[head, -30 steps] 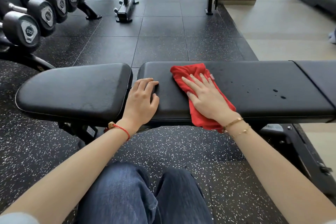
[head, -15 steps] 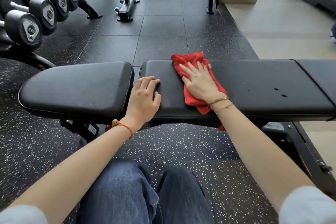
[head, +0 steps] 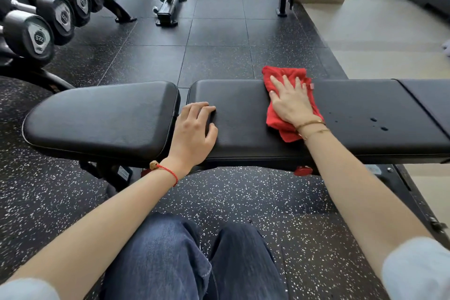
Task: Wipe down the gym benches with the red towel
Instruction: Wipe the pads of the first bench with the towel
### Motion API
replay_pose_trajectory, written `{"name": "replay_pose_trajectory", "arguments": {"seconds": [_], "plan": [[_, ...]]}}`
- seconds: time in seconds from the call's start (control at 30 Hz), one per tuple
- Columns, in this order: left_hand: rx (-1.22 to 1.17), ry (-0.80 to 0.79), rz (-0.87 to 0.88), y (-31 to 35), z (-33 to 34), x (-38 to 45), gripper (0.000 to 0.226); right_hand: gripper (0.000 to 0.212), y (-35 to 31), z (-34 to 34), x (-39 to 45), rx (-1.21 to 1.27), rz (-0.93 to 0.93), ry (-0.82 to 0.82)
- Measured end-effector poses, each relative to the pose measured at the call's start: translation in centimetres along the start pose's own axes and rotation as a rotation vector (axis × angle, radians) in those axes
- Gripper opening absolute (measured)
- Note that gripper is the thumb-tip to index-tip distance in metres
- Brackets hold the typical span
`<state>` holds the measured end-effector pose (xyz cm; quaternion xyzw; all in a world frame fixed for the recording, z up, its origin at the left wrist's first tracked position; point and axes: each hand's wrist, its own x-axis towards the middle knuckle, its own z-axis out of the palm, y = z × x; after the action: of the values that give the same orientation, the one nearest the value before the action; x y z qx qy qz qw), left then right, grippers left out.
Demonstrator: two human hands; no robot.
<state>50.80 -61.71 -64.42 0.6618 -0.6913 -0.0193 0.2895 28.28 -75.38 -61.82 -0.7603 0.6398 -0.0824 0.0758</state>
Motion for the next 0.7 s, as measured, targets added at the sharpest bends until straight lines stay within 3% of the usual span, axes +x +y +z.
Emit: {"name": "replay_pose_trajectory", "arguments": {"seconds": [0.17,0.33,0.43,0.53,0.63,0.7], "plan": [[0.001,-0.003,0.003,-0.1,-0.1,0.0,0.041,0.052,-3.9,1.0,-1.6,0.031,-0.197,-0.032],[-0.015,-0.002,0.009,-0.3,-0.1,0.0,0.041,0.051,-2.2,0.9,-6.7,0.064,-0.363,0.023],[-0.020,-0.008,0.007,-0.3,-0.1,0.0,0.042,0.051,0.5,0.4,-7.4,0.043,-0.300,0.056],[-0.011,-0.011,0.008,-0.2,0.0,-0.2,0.042,0.051,3.0,-0.3,-5.3,0.021,-0.119,0.042],[0.002,-0.002,0.007,-0.2,0.1,-0.1,0.041,0.052,2.7,-0.5,-2.5,0.007,0.015,0.017],[0.004,0.005,0.006,-0.2,0.0,-0.1,0.041,0.052,1.1,-0.1,-1.5,-0.014,0.000,0.010]]}}
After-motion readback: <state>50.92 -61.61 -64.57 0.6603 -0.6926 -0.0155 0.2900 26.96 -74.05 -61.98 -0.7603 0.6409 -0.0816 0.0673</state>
